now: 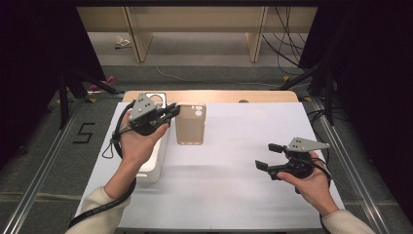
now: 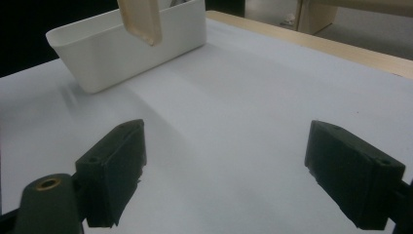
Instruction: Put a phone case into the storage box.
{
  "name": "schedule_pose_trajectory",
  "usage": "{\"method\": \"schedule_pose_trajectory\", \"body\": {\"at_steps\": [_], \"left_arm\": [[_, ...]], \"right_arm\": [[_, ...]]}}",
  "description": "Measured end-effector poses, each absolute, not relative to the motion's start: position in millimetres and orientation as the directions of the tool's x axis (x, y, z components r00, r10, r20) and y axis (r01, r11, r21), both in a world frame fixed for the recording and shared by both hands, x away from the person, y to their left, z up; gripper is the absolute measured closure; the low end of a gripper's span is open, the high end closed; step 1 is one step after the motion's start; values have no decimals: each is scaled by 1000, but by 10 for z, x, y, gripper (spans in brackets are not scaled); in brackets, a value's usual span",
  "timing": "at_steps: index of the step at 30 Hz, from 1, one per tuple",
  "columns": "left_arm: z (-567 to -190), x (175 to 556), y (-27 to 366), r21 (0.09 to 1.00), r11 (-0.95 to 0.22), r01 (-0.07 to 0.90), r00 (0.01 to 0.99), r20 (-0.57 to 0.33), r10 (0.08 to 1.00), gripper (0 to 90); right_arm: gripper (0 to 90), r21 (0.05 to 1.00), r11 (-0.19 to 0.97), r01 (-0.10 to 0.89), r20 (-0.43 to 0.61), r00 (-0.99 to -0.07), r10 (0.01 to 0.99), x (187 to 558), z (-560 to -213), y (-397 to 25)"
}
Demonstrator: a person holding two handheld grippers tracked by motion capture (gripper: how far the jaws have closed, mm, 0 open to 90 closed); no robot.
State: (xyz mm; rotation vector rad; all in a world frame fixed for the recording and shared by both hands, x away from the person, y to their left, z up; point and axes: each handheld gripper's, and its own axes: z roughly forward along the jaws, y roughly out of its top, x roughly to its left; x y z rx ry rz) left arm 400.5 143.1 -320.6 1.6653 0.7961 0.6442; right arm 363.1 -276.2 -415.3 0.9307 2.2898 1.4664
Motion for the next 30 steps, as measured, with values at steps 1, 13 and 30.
{"method": "schedule_pose_trajectory", "body": {"at_steps": [1,13,30], "left_arm": [[-3193,4009,1443,975,-148,169,622,11,783,826],[-3121,4055,1637,976,-136,168,594,10,804,826],[-2995,4123,1918,977,-140,160,552,29,833,826]], "right_arm": [[162,884,282,372,115,-759,641,3631,-4156,-2763],[162,883,280,377,121,-759,640,3635,-4162,-2764],[162,880,281,383,127,-759,638,3642,-4182,-2755]]}}
